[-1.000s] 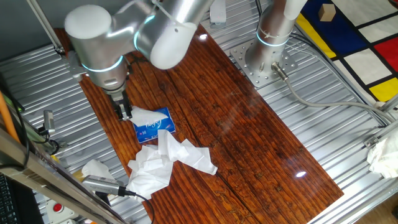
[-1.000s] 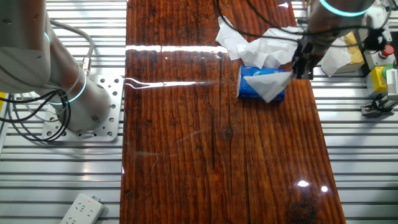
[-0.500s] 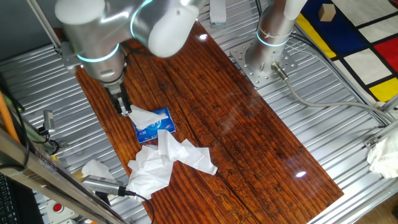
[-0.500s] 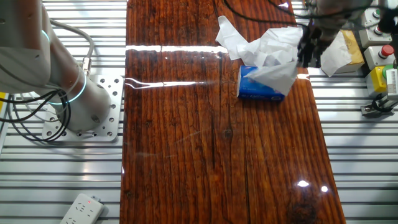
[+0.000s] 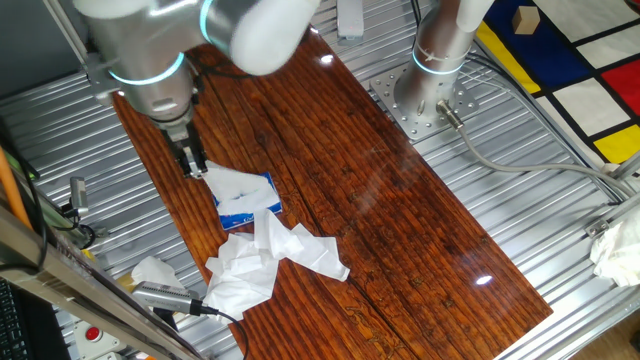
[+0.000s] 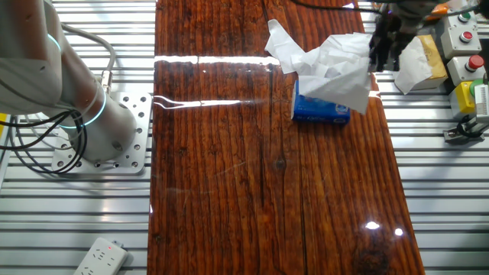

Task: Pull out a napkin

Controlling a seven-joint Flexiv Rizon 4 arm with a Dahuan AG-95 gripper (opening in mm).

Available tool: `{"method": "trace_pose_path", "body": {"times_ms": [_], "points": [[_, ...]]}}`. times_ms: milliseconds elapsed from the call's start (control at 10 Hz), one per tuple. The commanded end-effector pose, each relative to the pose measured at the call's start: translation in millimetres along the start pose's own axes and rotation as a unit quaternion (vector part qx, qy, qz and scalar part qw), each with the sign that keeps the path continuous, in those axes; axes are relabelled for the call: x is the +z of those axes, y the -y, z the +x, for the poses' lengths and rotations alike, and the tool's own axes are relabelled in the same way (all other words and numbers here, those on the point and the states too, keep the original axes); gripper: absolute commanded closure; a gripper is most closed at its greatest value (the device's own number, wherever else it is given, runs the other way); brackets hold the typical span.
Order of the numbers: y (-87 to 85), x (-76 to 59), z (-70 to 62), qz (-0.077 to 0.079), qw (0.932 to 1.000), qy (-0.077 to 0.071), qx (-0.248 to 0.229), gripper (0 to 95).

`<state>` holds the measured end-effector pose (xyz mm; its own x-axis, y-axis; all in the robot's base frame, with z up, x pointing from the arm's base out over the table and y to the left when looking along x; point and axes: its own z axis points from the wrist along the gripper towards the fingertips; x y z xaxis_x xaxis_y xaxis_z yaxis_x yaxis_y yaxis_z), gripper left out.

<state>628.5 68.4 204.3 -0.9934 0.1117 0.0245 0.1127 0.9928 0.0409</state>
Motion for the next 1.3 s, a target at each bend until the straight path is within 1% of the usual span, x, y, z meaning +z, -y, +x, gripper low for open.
{"method": "trace_pose_path", "body": {"times_ms": [100, 500, 800, 1100, 1300], "points": [[-3.7, -3.7, 1.6, 0.001, 1.0, 0.002, 0.006, 95.0], [-19.2, -13.3, -6.8, 0.001, 0.9998, 0.001, 0.019, 95.0], [-29.4, -18.4, -10.2, 0.0, 0.9994, 0.006, 0.035, 95.0], [-35.5, -21.8, -12.3, 0.0, 0.9988, 0.009, 0.048, 95.0], [-41.5, -24.9, -11.6, -0.002, 0.9983, 0.018, 0.055, 95.0]]}}
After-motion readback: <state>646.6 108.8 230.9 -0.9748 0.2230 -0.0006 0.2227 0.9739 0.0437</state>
